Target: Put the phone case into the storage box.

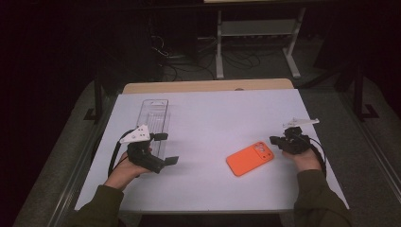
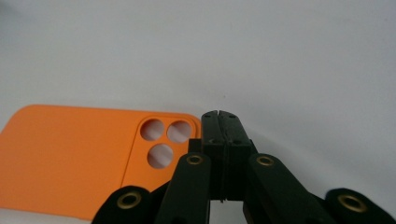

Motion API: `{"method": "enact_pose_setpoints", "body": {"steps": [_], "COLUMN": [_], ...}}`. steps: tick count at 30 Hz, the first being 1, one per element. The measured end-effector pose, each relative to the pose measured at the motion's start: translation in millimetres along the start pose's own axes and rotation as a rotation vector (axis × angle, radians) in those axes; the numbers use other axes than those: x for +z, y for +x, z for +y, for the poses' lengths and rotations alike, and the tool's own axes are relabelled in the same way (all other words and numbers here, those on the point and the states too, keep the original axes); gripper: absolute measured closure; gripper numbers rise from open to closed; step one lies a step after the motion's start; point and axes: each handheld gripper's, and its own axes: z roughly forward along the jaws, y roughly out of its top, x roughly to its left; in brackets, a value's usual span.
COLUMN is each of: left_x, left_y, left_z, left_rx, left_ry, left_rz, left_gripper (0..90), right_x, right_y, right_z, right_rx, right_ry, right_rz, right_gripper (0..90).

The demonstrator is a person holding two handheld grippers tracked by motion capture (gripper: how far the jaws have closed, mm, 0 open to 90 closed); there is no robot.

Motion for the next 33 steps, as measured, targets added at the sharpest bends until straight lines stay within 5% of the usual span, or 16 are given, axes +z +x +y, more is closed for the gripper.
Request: {"method": "enact_pose_setpoints", "body": {"steps": [21, 33], "left_x": [0.5, 1.0], "left_y": [0.1, -0.4], "left_z": [0.3, 0.3], "left_rx": [0.005, 0.002], "left_ry": [-0.003, -0.006], "left_rz": [0.001, -0.001], "left_gripper": [0.0, 0.0], "right_x": [11.0, 13.8], "right_y": [-0.8, 2.7], "right_z": [-6.2, -5.9], "right_rx": [0.008, 0.012], "right_ry": [0.122, 0.142], "right_rz": [0.025, 0.049], "right_gripper": [88.8, 88.9]}}
